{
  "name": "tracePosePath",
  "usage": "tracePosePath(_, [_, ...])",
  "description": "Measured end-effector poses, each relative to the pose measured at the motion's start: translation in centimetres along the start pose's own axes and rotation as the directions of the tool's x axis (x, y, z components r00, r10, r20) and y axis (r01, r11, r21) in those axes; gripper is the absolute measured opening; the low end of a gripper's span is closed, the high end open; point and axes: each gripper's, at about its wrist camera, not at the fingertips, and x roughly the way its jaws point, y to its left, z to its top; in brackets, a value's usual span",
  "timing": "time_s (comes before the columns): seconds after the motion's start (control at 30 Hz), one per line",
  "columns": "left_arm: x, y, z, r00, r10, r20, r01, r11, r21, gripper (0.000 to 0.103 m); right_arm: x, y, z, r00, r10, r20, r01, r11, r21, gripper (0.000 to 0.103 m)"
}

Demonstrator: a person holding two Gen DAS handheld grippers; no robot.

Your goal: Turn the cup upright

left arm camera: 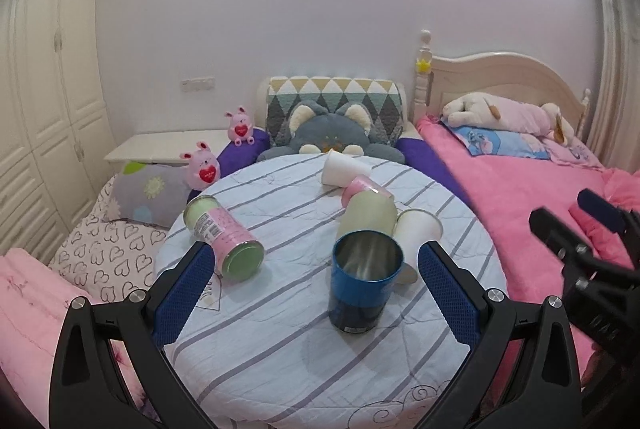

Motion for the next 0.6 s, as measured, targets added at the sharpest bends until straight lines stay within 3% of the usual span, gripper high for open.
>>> tracePosePath(0.6, [-0.8, -1.6, 0.4, 0.997, 0.006, 0.073, -0.008, 1.000, 0.024, 0.103, -1.7, -1.0, 0.5, 0.992, 0.025, 0.122, -0.028, 0.999, 0.025, 0.084])
